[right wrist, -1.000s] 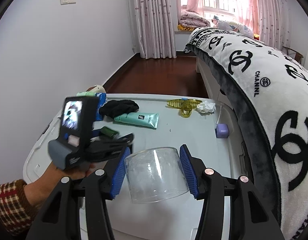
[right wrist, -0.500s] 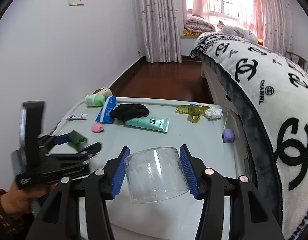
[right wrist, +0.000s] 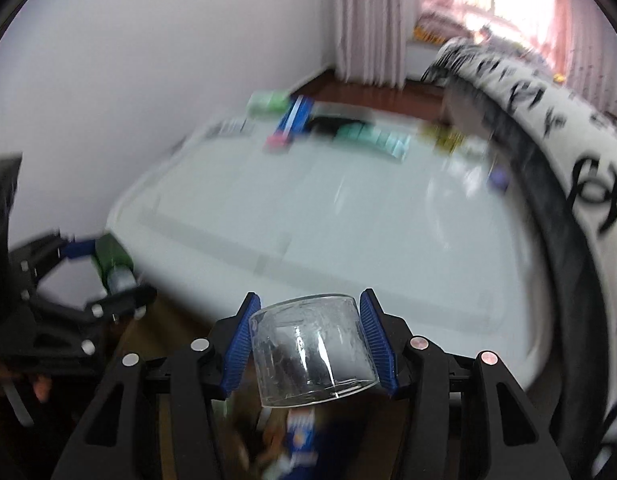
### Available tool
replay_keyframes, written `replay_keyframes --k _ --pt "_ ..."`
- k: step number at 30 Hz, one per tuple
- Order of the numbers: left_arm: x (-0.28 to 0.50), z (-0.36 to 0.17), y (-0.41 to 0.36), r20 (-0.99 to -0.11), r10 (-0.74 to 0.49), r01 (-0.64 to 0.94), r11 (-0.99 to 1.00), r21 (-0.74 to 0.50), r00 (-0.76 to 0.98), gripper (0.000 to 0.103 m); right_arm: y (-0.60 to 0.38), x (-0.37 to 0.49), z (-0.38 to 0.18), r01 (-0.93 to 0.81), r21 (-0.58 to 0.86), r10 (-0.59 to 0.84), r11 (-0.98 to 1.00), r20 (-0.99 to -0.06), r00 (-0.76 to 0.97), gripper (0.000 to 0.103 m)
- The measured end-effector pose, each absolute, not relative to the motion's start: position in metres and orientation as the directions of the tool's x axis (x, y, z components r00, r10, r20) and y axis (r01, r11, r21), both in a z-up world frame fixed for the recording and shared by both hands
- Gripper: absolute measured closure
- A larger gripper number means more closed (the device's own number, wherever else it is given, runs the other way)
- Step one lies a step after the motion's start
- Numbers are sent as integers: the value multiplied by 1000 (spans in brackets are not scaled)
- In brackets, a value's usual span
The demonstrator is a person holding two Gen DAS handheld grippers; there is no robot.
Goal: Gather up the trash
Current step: 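Carry the clear cup and green bottle over the cardboard box and release them, then bring both open tools back above the table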
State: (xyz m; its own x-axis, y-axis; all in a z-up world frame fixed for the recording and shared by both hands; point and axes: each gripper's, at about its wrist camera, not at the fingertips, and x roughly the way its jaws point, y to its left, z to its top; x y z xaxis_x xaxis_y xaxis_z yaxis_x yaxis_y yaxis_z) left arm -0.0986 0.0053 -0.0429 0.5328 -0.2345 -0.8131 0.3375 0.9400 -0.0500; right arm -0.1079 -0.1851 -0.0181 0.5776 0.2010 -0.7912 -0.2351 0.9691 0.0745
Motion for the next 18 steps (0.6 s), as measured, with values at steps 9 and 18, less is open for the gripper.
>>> replay_keyframes --k 9,18 --pt "-128 -95 19 -921 -163 275 959 -65 354 17 -166 -138 -75 -244 99 196 965 -889 414 28" --pt "-111 -49 23 -829 -198 281 958 -51 523 17 -188 -131 -37 -185 143 225 972 -784 579 12"
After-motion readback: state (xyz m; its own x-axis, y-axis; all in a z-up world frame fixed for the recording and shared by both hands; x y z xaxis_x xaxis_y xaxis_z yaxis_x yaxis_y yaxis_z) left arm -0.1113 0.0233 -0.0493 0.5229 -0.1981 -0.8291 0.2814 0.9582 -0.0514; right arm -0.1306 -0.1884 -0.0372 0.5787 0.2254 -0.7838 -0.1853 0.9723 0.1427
